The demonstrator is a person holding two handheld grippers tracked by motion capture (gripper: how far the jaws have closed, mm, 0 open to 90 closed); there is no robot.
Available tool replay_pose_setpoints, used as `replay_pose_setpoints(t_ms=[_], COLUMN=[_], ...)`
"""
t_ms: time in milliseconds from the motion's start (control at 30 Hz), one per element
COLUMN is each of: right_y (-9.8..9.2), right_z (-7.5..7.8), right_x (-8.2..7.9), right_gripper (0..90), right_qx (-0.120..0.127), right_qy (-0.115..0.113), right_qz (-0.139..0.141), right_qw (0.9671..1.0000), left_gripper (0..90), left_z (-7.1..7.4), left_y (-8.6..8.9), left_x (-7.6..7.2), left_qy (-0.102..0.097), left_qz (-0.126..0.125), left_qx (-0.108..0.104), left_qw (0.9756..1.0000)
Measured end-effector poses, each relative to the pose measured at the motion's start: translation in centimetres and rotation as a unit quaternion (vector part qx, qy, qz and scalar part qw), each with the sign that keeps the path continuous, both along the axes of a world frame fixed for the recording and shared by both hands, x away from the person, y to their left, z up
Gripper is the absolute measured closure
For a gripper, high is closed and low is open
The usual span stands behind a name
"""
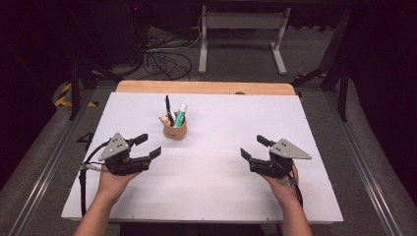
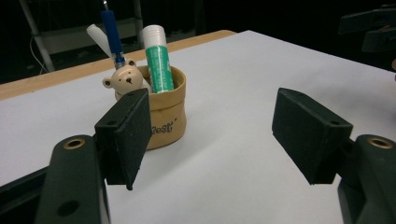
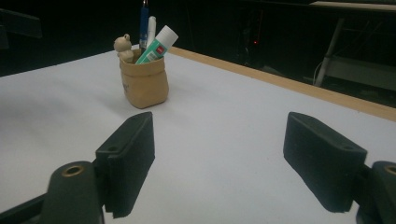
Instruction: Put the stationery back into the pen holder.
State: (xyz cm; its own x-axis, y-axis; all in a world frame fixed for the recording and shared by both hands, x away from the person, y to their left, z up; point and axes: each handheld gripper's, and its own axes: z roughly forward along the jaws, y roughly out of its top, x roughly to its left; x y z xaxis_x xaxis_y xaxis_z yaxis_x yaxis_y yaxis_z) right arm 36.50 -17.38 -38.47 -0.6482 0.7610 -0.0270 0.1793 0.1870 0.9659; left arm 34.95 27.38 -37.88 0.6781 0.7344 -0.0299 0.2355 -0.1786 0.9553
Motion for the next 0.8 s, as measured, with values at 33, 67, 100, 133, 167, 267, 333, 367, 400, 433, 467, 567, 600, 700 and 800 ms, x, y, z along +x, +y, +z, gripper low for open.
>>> replay_pose_setpoints(t_ms=[33,67,100,133,167,267,333,367,400,433,467,567,600,700,800], right_y=[-0.1,-0.1,-0.2,-0.3,-0.4,-0.6,-0.7,-0.8,-0.9,-0.9,-1.0,-1.3,-1.3,-1.4,-1.4], right_z=[0.0,0.0,0.0,0.0,0.0,0.1,0.2,0.2,0.3,0.3,0.3,0.4,0.4,0.4,0.4], right_x=[0.0,0.0,0.0,0.0,0.0,0.0,0.0,-0.1,-0.1,-0.1,-0.1,-0.1,-0.1,-0.1,-0.1], right_gripper=[25.7,25.7,25.7,25.7,25.7,25.8,25.8,25.8,25.8,25.8,25.8,25.8,25.8,25.8,25.8], right_qx=[-0.001,-0.002,-0.003,-0.002,-0.002,0.004,0.012,0.014,0.015,0.016,0.018,0.022,0.021,0.024,0.023], right_qy=[-0.001,-0.002,-0.002,-0.002,-0.003,0.0,0.0,-0.001,-0.002,-0.002,-0.003,-0.002,-0.003,-0.003,-0.003], right_qz=[-0.001,-0.001,-0.003,-0.005,-0.006,-0.011,-0.011,-0.01,-0.01,-0.011,-0.011,-0.013,-0.015,-0.016,-0.015], right_qw=[1.0,1.0,1.0,1.0,1.0,0.9999,0.9999,0.9999,0.9998,0.9998,0.9998,0.9997,0.9997,0.9996,0.9996], left_gripper=[29.3,29.3,29.2,29.2,29.2,29.2,29.1,29.1,29.1,29.1,29.1,29.0,29.0,28.7,28.2], left_z=[0.0,0.0,-0.1,-0.1,-0.1,-0.1,-0.1,-0.2,-0.2,-0.2,-0.2,-0.2,-0.2,-0.3,-0.3], left_y=[0.1,0.1,0.2,0.3,0.4,0.6,0.7,0.7,0.8,0.8,0.9,1.2,1.3,1.6,1.7], left_x=[-0.1,-0.1,-0.2,-0.3,-0.3,-0.4,-0.6,-0.6,-0.7,-0.8,-0.8,-0.9,-0.9,-0.9,-0.9], left_qy=[0.0,-0.001,-0.002,-0.002,-0.001,0.005,0.007,0.005,0.005,0.005,0.005,0.007,0.006,0.007,0.01], left_qz=[0.001,0.0,-0.001,0.0,-0.001,-0.006,-0.007,-0.007,-0.006,-0.005,-0.006,-0.003,-0.001,-0.001,0.002], left_qx=[0.002,0.005,0.007,0.008,0.008,-0.004,-0.004,-0.004,-0.002,0.0,0.0,-0.001,0.001,0.001,0.003], left_qw=[1.0,1.0,1.0,1.0,1.0,1.0,0.9999,1.0,1.0,1.0,1.0,1.0,1.0,1.0,0.9999])
